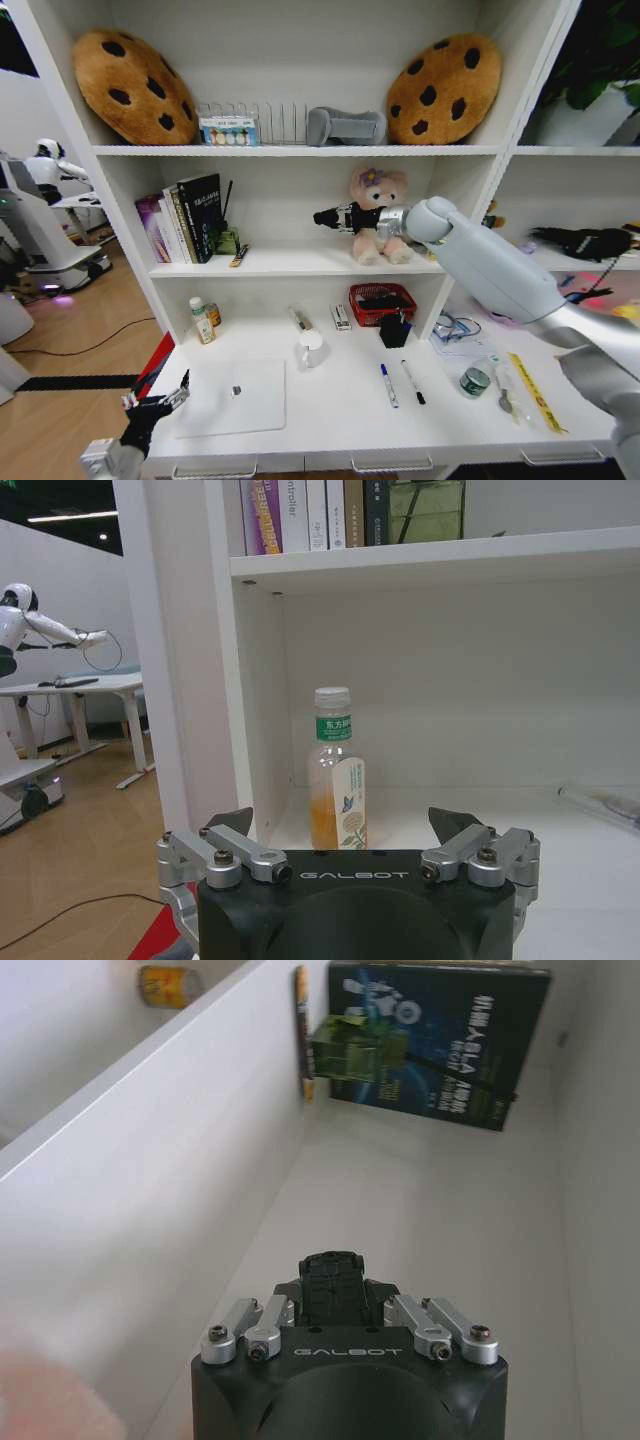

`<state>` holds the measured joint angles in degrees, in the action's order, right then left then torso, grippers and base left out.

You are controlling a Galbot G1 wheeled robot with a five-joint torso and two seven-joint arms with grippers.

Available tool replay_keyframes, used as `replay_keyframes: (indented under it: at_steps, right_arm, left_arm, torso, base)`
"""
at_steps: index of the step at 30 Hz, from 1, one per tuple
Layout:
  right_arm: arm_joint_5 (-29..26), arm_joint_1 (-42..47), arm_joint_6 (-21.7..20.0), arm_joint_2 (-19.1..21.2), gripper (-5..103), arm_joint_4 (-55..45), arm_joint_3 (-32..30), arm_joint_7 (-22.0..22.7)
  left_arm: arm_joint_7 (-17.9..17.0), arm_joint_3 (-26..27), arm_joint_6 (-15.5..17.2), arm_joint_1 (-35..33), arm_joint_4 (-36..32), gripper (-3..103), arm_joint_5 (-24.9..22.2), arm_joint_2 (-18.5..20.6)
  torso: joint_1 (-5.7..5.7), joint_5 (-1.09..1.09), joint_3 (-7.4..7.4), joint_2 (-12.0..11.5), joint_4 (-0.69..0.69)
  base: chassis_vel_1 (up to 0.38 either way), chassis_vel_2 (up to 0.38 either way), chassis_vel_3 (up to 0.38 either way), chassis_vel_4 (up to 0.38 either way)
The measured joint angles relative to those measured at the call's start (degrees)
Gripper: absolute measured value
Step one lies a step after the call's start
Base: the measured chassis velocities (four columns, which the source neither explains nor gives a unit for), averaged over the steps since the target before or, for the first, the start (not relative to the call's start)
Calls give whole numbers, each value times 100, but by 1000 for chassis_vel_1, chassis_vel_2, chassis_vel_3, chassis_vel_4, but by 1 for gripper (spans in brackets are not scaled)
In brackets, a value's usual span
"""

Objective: Organize the objects on the table.

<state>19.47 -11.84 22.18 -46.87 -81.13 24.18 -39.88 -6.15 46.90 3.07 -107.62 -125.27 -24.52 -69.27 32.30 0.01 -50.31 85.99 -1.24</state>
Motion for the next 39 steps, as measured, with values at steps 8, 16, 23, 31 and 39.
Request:
replay_keyframes:
  at_steps: [8,16,23,31,39]
  right_arm:
    - [882,-69,704,22,33,-416,273,-194]
    - [1340,-419,912,-247,33,-612,993,-680]
    - [1652,-588,1183,-511,33,-490,1242,-1180]
    - [1727,-587,1247,-612,7,-370,1249,-1442]
    - [1323,-555,768,-525,0,-532,1067,-376]
  left_arm:
    - [53,-71,-35,245,5,98,-19,-268]
    - [178,-99,-148,328,-50,100,38,-644]
    - [167,-84,-117,425,-166,100,-51,-647]
    - [167,-46,-116,393,-193,100,-87,-650]
    - [163,-116,-102,332,-204,100,-54,-567]
  torso:
    - [0,-2,0,0,2]
    - [0,-2,0,0,3]
    - [-1,-2,0,1,2]
    - [0,-1,0,1,1]
    - [0,-2,0,1,3]
  base:
    - [0,0,0,0]
    - [0,0,0,0]
    - [0,0,0,0]
    - [0,0,0,0]
    - [0,0,0,0]
